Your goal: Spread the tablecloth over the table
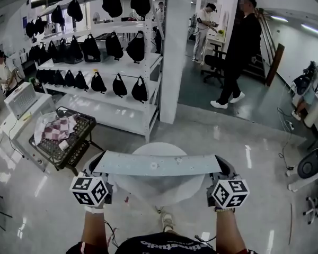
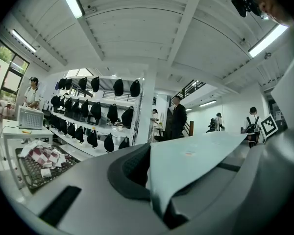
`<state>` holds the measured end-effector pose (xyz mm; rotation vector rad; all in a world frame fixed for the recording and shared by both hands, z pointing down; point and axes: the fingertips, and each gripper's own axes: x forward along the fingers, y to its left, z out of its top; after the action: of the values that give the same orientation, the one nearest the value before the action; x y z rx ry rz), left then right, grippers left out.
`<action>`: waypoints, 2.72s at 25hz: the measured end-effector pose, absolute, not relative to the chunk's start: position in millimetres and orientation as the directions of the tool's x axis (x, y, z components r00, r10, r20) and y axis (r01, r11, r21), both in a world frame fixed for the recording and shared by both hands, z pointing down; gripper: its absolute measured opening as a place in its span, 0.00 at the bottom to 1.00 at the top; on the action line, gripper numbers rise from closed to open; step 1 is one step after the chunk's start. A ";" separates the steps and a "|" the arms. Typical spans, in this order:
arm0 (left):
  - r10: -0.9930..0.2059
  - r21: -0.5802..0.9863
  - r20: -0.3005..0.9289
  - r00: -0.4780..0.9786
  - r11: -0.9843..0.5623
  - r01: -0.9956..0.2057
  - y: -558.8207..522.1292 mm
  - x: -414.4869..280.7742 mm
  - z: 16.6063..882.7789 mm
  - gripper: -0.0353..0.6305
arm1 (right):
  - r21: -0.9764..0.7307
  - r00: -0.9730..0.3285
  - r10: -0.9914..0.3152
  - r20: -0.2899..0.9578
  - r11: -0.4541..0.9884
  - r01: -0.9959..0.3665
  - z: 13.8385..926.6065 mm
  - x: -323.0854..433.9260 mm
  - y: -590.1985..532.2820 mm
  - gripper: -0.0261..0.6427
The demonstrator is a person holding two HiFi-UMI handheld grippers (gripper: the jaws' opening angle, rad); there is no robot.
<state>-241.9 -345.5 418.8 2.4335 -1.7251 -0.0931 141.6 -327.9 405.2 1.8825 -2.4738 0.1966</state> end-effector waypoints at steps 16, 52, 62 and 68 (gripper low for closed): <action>-0.948 0.147 0.036 0.317 -0.309 -0.940 -421.9 -226.6 409.1 0.08 | -0.100 -0.284 -0.956 0.077 0.276 -0.956 395.7 157.6 -406.6 0.08; -0.965 0.073 -0.120 0.235 -0.244 -0.967 -660.5 -198.8 302.8 0.08 | 0.029 -0.323 -0.945 -0.054 0.322 -0.946 288.7 188.5 -648.7 0.08; -0.970 0.124 -0.022 0.242 -0.243 -0.962 -674.3 -199.7 367.7 0.08 | -0.022 -0.314 -0.946 0.075 0.313 -0.949 355.6 188.2 -670.8 0.08; -0.963 0.144 0.082 0.255 -0.242 -0.960 -661.2 -197.3 419.1 0.09 | -0.062 -0.303 -0.939 0.161 0.296 -0.953 404.4 189.2 -659.8 0.08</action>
<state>-197.3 -661.2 419.1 2.3531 -1.8221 -0.0349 189.2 -659.8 404.4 1.7960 -2.4524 0.2227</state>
